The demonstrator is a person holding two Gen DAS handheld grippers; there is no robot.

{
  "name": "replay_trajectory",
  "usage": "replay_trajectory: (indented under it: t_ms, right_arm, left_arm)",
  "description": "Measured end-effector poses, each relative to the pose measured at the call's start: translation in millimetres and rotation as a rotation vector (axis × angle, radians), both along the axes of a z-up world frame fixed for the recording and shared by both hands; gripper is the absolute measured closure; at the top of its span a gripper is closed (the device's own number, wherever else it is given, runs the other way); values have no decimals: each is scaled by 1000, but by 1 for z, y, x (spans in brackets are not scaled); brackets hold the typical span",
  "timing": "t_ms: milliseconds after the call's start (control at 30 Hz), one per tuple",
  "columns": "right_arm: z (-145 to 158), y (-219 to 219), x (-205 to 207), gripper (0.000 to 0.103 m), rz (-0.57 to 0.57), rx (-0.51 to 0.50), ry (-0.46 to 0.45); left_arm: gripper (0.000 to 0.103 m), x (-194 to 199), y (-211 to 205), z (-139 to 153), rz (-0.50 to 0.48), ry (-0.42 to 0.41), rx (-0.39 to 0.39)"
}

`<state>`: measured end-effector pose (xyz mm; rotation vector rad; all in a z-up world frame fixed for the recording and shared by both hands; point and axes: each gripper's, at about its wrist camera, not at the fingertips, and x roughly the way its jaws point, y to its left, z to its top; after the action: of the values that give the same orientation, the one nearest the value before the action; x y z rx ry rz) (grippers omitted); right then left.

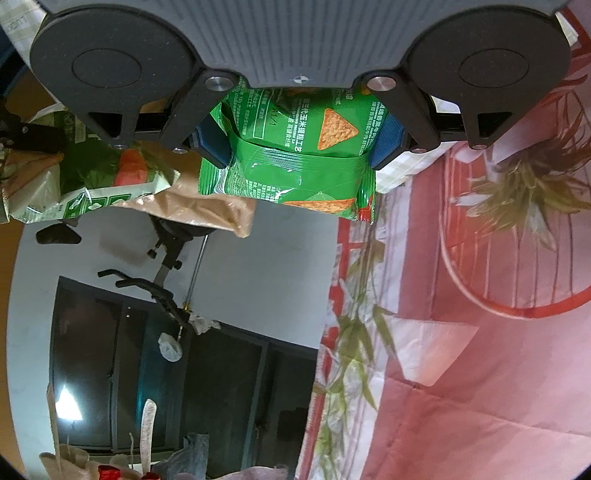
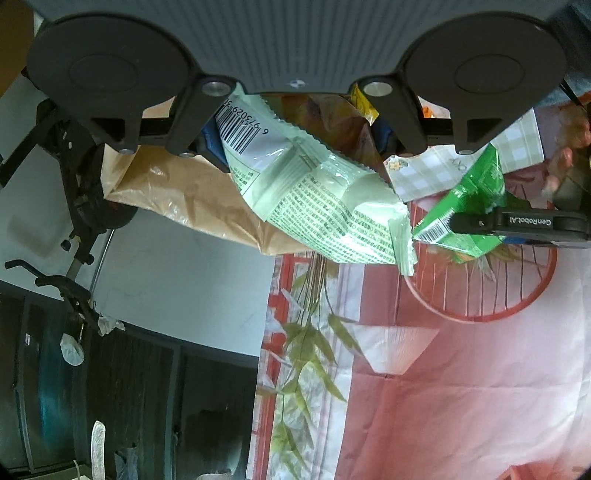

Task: Organize snacks
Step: 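Lift both held bags up and carry them toward the lined box, then lower both bags into the box and open both tools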

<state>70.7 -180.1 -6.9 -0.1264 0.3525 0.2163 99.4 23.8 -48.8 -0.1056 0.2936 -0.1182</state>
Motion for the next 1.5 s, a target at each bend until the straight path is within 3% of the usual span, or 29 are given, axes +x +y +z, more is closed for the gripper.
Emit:
replay_trajectory:
  t_ms: [533,767,933,1167,1500]
  right_arm:
    - [64,-34,16,29,8,131,-92]
    - [79,-55,41,29,-35,111,-105]
    - [73,-71,73,29,-84,91,-72]
    - [43,-99,115,29,-162,148,38]
    - [10,-106,148,28,-202,90,123]
  left_arm:
    - [19,34,-26,43,-84,-56,10]
    - [19,56,-41,51,-127,-62,17]
    - [19,78,-60,58,-165,-71,38]
    - [19,119,-87,60,-216,-39,61]
    - [17,185,-112,47,-212,93,75]
